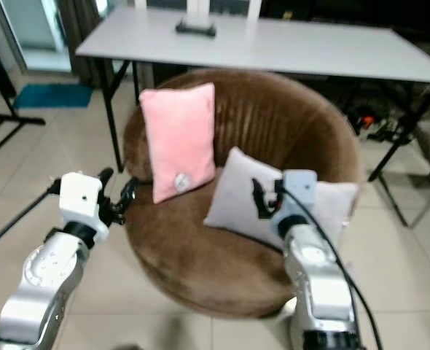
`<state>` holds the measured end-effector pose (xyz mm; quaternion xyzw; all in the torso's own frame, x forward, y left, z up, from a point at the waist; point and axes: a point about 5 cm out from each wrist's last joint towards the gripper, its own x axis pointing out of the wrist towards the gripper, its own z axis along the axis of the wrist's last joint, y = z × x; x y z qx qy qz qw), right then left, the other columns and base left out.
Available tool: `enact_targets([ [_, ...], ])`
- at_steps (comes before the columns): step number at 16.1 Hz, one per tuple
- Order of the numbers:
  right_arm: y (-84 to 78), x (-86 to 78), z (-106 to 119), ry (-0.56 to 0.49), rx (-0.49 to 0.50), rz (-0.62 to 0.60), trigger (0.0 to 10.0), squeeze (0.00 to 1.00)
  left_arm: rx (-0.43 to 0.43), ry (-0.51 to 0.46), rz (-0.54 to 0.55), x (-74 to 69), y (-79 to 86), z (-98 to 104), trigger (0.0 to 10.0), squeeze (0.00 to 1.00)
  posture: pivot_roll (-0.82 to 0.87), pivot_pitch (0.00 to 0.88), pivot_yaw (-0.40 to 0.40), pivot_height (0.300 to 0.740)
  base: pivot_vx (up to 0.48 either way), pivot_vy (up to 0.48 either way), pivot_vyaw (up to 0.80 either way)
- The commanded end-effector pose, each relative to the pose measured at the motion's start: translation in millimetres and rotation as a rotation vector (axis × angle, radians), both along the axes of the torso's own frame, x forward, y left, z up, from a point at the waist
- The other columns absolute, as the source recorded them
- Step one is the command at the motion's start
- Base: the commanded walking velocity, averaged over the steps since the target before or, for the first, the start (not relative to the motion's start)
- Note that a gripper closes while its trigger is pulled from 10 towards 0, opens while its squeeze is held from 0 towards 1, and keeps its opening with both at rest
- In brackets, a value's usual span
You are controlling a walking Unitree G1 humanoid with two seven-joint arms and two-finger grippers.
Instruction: Move the pillow to the sofa from floor
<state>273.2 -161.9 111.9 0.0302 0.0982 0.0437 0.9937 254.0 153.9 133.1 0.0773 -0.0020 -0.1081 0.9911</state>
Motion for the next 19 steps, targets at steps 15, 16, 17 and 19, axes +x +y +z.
enact_targets([
  [15, 19.7, -4.4, -2, 0.013, -0.033, 0.174, 10.0, 0.00, 0.035, 0.012, 0.000, -3.3, 6.9, -2, 10.0, 0.06, 0.10, 0.000, -0.024, 0.740, 0.000, -0.348, 0.32],
  [16, 22.2, -4.7, -2, 0.012, -0.040, 0.203, 10.0, 0.00, 0.037, 0.010, 0.003, -3.3, 8.5, -1, 10.0, 0.05, 0.10, 0.000, -0.024, 0.740, 0.000, -0.349, 0.80],
  [17, 24.0, -4.9, -2, 0.010, -0.046, 0.226, 10.0, 0.00, 0.038, 0.008, 0.005, -3.0, 9.4, -1, 10.0, 0.06, 0.10, 0.000, -0.024, 0.740, 0.000, -0.349, 0.80],
  [19, 25.1, -5.1, -2, 0.010, -0.048, 0.238, 10.0, 0.00, 0.038, 0.007, 0.007, -3.2, 9.9, -1, 10.0, 0.06, 0.10, 0.000, -0.024, 0.740, 0.000, -0.349, 0.80],
])
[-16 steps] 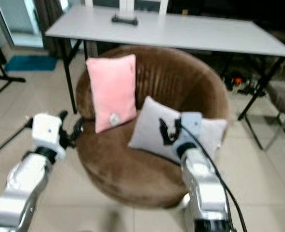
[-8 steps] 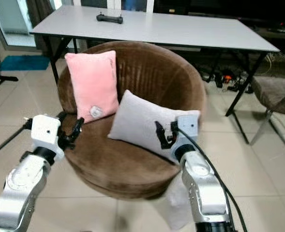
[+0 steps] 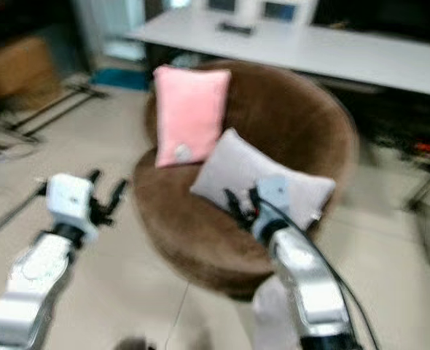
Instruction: Move the pillow to the sofa from floor
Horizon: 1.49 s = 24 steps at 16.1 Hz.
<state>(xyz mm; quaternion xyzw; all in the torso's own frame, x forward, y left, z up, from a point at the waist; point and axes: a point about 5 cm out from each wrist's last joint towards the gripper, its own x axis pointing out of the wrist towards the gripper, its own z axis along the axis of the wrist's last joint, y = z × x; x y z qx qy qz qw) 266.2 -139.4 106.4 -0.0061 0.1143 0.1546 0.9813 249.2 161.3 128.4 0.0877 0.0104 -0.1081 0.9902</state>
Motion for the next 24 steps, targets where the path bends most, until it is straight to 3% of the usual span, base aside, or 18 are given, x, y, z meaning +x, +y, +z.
enact_targets([
  [1, 3.5, 1.4, 3, -0.013, 0.003, 0.014, 10.0, 0.00, 0.016, -0.016, 0.006, 0.9, 3.4, 4, 10.0, 0.05, 0.10, 0.000, -0.024, 0.740, 0.000, -0.349, 0.80],
  [10, 4.1, 2.6, 0, -0.018, -0.001, 0.004, 10.0, 0.00, 0.022, -0.025, 0.010, 1.3, 7.4, 5, 10.0, 0.06, 0.11, 0.000, -0.020, 0.740, 0.000, -0.348, 0.80],
  [13, -8.5, 3.8, -4, -0.005, 0.026, -0.106, 10.0, 0.00, -0.003, -0.010, 0.017, 0.8, 7.6, 3, 10.0, 0.05, 0.11, 0.000, -0.020, 0.740, 0.000, -0.107, 0.00],
  [24, -14.2, 0.5, -7, -0.013, 0.007, -0.131, 10.0, 0.00, -0.025, -0.014, 0.003, 2.9, 3.0, 3, 10.0, 0.03, 0.10, 0.000, -0.012, 0.740, 0.000, 0.000, 0.00],
])
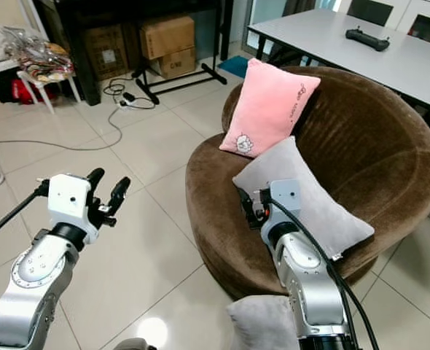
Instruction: Move the pillow to the sofa from floor
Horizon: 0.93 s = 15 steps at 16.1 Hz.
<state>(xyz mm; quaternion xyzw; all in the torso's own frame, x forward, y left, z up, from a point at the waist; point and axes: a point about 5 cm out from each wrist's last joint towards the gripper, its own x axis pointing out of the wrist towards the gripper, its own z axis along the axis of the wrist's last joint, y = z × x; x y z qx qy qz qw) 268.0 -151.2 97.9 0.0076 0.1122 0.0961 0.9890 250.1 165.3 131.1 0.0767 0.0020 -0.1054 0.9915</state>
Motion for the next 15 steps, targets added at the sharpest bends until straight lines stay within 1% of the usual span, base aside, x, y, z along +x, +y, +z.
enact_targets([
  [1, -2.3, -1.4, 1, -0.010, -0.010, -0.011, 10.0, 0.00, -0.003, 0.005, 0.000, 1.9, -1.0, 0, 10.0, 0.03, 0.10, 0.000, -0.012, 0.740, 0.000, 0.000, 0.00],
  [4, -2.3, -0.8, 1, -0.010, -0.013, -0.010, 10.0, 0.00, -0.022, 0.010, -0.001, 1.9, -1.1, 0, 10.0, 0.03, 0.10, 0.000, -0.016, 0.740, 0.000, 0.000, 0.00],
  [5, -2.6, -0.6, 1, -0.011, -0.013, -0.010, 10.0, 0.00, -0.026, 0.011, -0.004, 1.8, -1.6, 0, 10.0, 0.03, 0.10, 0.000, -0.016, 0.740, -0.259, 0.000, 0.00],
  [6, -2.8, -0.5, 1, -0.011, -0.014, -0.010, 10.0, 0.00, -0.027, 0.012, -0.005, 1.9, -1.9, 0, 10.0, 0.03, 0.10, 0.000, -0.016, 0.740, -0.307, 0.000, 0.00],
  [11, -4.2, 0.0, 2, -0.022, -0.023, -0.028, 10.0, 0.00, -0.013, 0.004, 0.026, 2.0, 1.8, -1, 10.0, 0.03, 0.10, 0.000, -0.022, 0.740, 0.000, 0.000, 0.00],
  [12, -5.6, 0.5, 3, -0.029, -0.024, -0.040, 10.0, 0.00, -0.011, -0.002, 0.034, 2.0, 2.7, -1, 10.0, 0.03, 0.10, 0.000, -0.022, 0.740, 0.000, 0.000, 0.00],
  [15, -20.7, 2.2, 5, -0.062, -0.030, -0.143, 10.0, 0.00, -0.029, -0.027, 0.085, 2.2, 8.3, 0, 10.0, 0.04, 0.10, 0.000, -0.027, 0.740, 0.000, 0.000, 0.00],
])
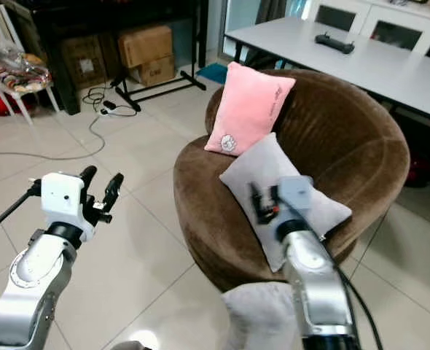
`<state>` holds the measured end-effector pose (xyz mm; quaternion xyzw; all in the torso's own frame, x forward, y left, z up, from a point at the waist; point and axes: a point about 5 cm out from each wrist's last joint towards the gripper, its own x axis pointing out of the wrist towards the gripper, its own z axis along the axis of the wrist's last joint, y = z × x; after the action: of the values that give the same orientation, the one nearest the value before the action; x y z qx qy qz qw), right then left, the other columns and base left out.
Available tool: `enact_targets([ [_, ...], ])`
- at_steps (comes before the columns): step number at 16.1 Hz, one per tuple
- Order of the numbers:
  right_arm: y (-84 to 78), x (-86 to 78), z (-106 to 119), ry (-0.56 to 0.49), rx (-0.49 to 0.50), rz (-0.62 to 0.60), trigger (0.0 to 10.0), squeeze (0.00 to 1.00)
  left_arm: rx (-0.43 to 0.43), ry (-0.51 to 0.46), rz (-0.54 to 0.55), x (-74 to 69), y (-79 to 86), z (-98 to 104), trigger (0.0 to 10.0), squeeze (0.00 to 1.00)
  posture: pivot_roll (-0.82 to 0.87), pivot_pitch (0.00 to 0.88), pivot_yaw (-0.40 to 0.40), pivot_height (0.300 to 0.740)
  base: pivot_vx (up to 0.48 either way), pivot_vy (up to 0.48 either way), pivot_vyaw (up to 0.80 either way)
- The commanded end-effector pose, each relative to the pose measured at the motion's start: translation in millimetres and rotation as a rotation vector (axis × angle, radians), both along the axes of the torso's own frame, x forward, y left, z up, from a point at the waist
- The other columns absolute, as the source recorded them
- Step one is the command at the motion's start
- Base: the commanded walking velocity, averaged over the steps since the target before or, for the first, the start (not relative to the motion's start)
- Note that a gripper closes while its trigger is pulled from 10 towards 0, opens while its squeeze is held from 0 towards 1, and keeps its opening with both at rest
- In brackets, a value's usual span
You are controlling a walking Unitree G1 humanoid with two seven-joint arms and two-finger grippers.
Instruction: Move the pillow to the sofa from floor
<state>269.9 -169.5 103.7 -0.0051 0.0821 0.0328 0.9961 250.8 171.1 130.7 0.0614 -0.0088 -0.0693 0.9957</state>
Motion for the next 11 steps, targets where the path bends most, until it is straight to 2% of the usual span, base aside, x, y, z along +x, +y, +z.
enact_targets([
  [1, -8.2, -1.3, -3, 0.007, -0.008, -0.037, 10.0, 0.00, -0.003, 0.002, 0.024, 0.9, 4.2, -1, 10.0, 0.03, 0.10, 0.000, -0.028, 0.740, 0.000, 0.000, 0.00],
  [4, -15.7, -10.8, -10, 0.029, -0.038, -0.034, 10.0, 0.00, -0.002, 0.010, 0.025, -2.2, 5.3, -4, 10.0, 0.03, 0.10, 0.000, -0.032, 0.740, 0.000, 0.000, 0.00],
  [7, -15.7, -13.8, -13, 0.043, -0.035, -0.035, 10.0, 0.00, 0.000, 0.014, 0.019, -2.8, 3.8, -6, 10.0, 0.03, 0.10, 0.000, -0.032, 0.740, 0.000, 0.000, 0.00],
  [11, -12.6, -14.2, -13, 0.043, -0.025, -0.031, 10.0, 0.00, 0.000, 0.015, 0.015, -2.6, 3.0, -6, 10.0, 0.03, 0.10, 0.000, -0.028, 0.740, 0.000, 0.000, -0.75],
])
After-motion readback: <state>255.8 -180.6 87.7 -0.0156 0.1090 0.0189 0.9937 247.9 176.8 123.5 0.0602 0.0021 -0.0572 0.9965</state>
